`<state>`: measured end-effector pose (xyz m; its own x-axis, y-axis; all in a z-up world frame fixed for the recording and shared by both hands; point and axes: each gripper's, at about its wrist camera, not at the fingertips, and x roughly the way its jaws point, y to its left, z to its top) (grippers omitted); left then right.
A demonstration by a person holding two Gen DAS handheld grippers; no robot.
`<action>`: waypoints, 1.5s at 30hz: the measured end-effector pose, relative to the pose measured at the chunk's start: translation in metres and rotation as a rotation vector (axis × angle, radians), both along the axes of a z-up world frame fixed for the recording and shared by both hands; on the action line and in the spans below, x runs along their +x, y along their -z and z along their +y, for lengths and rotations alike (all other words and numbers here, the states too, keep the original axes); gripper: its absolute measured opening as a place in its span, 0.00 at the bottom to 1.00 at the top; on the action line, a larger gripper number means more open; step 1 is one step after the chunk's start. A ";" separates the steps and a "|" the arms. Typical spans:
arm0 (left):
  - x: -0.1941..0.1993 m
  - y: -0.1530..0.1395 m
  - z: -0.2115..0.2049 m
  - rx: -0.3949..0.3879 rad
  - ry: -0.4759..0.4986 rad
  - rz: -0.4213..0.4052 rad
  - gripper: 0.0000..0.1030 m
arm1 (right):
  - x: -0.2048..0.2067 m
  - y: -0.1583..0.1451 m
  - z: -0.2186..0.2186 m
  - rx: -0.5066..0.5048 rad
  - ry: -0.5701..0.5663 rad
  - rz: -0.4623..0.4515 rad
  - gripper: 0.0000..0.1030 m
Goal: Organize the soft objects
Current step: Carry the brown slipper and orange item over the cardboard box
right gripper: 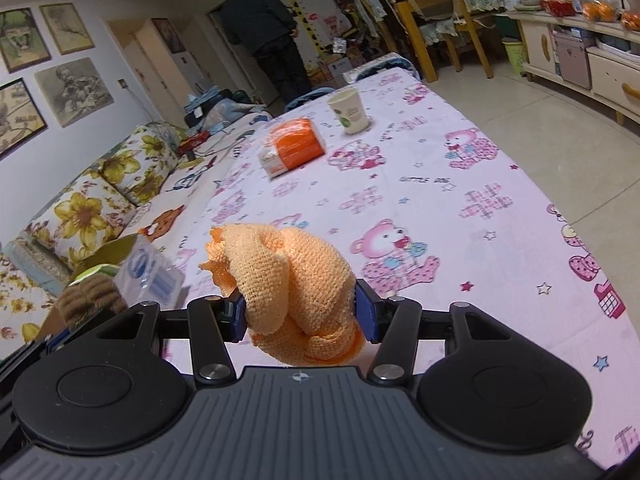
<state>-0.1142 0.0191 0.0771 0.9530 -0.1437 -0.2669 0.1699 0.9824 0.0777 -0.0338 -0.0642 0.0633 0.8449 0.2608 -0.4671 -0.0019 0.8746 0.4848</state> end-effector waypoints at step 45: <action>0.002 -0.009 0.169 -0.204 -0.449 0.058 0.10 | 0.051 -0.028 0.113 -0.006 -0.365 -0.137 0.64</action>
